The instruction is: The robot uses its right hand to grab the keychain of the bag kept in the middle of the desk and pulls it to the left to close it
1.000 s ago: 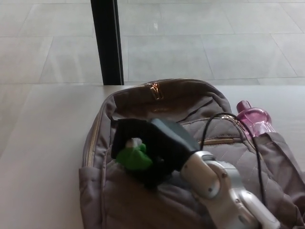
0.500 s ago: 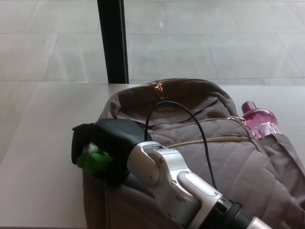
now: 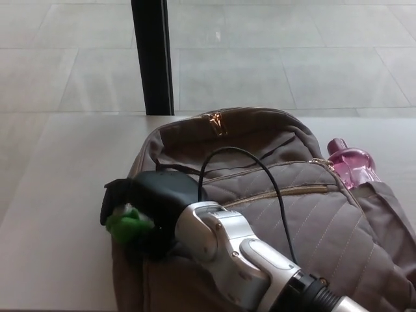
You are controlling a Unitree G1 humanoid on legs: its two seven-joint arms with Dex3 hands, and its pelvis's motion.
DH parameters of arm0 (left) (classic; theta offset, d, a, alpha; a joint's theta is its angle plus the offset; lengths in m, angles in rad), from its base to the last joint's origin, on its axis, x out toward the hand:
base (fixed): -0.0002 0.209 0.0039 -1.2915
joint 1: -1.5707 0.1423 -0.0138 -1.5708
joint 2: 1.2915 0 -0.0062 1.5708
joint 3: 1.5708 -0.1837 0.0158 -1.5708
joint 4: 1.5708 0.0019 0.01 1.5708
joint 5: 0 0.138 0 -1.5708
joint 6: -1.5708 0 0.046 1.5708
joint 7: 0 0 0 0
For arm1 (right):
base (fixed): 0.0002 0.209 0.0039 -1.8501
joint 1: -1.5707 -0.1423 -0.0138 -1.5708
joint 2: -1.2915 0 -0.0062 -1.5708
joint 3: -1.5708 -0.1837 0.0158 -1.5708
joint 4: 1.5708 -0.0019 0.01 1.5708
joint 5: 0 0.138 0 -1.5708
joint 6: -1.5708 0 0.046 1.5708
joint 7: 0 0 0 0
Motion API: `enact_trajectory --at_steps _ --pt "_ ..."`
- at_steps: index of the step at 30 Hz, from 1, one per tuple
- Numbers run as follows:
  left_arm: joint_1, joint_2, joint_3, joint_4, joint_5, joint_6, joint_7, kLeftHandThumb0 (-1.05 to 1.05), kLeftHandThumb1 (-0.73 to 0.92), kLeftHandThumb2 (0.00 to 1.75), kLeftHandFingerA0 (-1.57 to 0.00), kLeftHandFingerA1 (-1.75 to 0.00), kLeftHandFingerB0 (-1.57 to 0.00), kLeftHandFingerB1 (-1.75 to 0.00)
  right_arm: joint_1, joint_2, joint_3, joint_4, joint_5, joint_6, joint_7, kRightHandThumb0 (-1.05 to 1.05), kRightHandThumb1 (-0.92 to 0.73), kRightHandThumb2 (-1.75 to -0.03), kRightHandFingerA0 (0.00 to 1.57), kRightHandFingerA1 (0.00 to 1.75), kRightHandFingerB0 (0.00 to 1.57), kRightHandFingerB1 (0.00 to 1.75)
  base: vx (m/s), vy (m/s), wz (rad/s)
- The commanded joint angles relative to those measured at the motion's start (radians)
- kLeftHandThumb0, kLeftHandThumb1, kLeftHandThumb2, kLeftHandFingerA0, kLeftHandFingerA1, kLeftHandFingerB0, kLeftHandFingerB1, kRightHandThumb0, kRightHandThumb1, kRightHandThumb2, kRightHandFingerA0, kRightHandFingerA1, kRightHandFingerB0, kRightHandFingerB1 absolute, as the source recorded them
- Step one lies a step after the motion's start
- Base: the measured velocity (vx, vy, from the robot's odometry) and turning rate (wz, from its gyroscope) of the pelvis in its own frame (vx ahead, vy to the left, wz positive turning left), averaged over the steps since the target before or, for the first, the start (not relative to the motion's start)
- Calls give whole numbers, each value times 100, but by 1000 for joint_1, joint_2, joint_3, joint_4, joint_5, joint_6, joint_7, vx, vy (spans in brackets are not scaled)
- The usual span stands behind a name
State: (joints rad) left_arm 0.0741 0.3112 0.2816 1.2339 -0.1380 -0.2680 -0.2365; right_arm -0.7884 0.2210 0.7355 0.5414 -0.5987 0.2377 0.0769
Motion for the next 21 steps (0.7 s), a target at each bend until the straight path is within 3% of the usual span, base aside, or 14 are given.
enact_trajectory --at_steps 1,2,3,4,5,6,10,14,16,17,18,19,21 --pt "16 13 -3 6 14 -11 24 -69 86 67 -68 -51 -54 -46 -77 365 156 119 22 36 150 -75 -54 -98 22 69 0 41 0 0 0" --pt "18 13 -2 5 13 -13 21 -69 86 66 -68 -52 -54 -46 -80 339 167 99 7 40 153 -81 -53 -95 13 67 1 29 0 0 0" --pt "22 13 -14 2 29 -27 34 -68 87 66 -70 -51 -56 -46 -97 276 172 36 -12 64 198 -105 -62 -100 0 23 0 7 0 0 0" --pt "27 13 -14 -1 28 -30 33 -67 87 66 -68 -51 -55 -46 -107 234 167 -7 -14 81 230 -105 -60 -100 0 25 0 8 0 0 0" --pt "31 12 -15 -5 28 -31 35 -66 88 67 -69 -51 -55 -46 -109 213 163 -27 -11 86 244 -98 -68 -70 0 0 0 0 0 0 0" --pt "37 12 -18 -9 32 -33 39 -67 88 67 -69 -51 -54 -46 -111 185 156 -54 -7 92 260 -104 -70 -62 0 0 0 0 0 0 0" --pt "37 17 -18 -3 29 -23 42 -66 87 66 -70 -49 -56 -45 -133 102 98 -108 12 98 293 -105 -71 -64 0 0 0 0 0 0 0" --pt "40 20 -7 19 16 -30 14 -69 87 66 -68 -50 -54 -46 -208 -48 -4 -217 24 138 393 -105 -70 -66 0 0 0 3 0 0 3" --pt "41 23 -6 20 15 -28 13 -69 87 66 -68 -50 -54 -46 -213 -62 -19 -228 32 134 404 -105 -70 -66 0 0 0 3 0 0 0" --pt "39 23 -2 20 11 -22 12 -68 87 66 -70 -52 -55 -46 -225 -86 -39 -243 41 136 422 -103 -56 -86 0 0 0 4 0 0 0" --pt "40 26 -2 21 11 -20 14 -68 87 66 -69 -51 -54 -46 -243 -115 -59 -259 52 144 456 -102 -65 -78 0 0 0 13 0 0 0" --pt "38 27 0 21 9 -7 22 -67 87 65 -70 -52 -54 -46 -258 -164 -105 -267 86 127 482 -103 -58 -103 0 6 9 0 0 0 0" --pt "52 29 -4 10 12 -23 16 -67 87 67 -68 -52 -52 -45 -289 -226 -133 -287 103 118 538 -103 -60 -104 0 13 2 0 0 0 0"
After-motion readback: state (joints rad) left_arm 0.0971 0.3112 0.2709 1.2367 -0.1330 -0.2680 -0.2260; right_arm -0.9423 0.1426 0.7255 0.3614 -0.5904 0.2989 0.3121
